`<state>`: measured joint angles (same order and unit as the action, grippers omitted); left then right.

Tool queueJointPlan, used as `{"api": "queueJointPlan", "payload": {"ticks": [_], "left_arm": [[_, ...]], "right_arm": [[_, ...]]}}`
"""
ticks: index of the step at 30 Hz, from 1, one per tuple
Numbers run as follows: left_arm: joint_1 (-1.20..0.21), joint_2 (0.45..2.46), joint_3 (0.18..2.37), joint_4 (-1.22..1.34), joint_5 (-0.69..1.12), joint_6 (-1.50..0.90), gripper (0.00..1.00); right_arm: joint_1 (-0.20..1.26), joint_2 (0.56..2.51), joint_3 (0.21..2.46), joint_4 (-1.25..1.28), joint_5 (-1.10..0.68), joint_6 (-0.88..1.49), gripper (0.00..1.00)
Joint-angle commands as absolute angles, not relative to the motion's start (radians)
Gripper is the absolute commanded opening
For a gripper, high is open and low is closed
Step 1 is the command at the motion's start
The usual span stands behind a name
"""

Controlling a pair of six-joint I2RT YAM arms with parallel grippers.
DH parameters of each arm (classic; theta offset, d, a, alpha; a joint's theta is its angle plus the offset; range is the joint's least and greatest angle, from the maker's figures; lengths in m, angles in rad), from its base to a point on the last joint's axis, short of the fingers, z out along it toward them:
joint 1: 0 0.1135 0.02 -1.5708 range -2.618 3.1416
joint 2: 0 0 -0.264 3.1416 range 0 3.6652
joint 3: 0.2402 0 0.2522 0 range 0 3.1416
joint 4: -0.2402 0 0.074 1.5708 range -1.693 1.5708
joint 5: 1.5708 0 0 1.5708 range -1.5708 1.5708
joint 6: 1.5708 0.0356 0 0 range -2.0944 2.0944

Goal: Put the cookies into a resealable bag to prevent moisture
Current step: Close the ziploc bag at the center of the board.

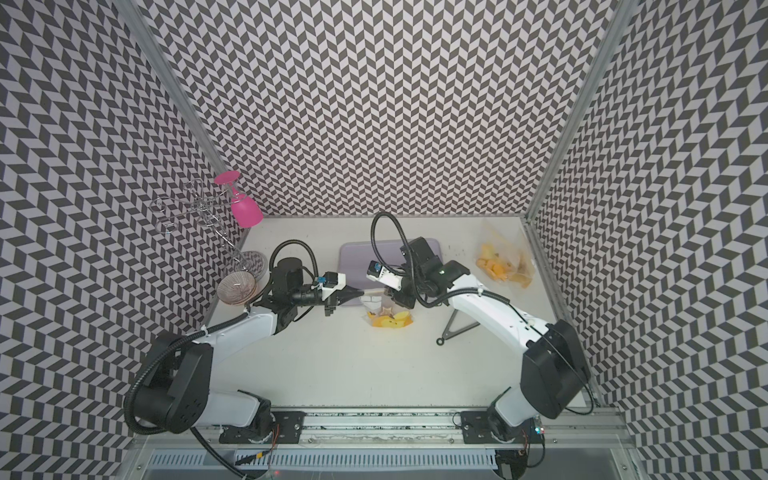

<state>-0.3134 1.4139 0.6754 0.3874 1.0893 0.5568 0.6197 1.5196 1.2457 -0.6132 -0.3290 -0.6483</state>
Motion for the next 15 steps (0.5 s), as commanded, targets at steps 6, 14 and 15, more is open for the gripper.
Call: {"api": "queueJointPlan", "payload": {"ticks": [6, 14, 15], "left_arm": [[-0.308, 1.407, 0.680, 0.393, 1.112, 0.570, 0.00], [-0.307, 1.411, 0.682, 0.398, 1.111, 0.567, 0.00], [-0.308, 1.413, 0.684, 0.399, 1.110, 0.566, 0.00]], "right_arm": [[0.574, 1.487, 1.238, -0.694, -0.286, -0.648, 0.00], [0.538, 1.469, 1.215, -0.679, -0.199, -0.630, 0.07], [0.532, 1.473, 1.219, -0.698, -0.204, -0.638, 0.00]]}}
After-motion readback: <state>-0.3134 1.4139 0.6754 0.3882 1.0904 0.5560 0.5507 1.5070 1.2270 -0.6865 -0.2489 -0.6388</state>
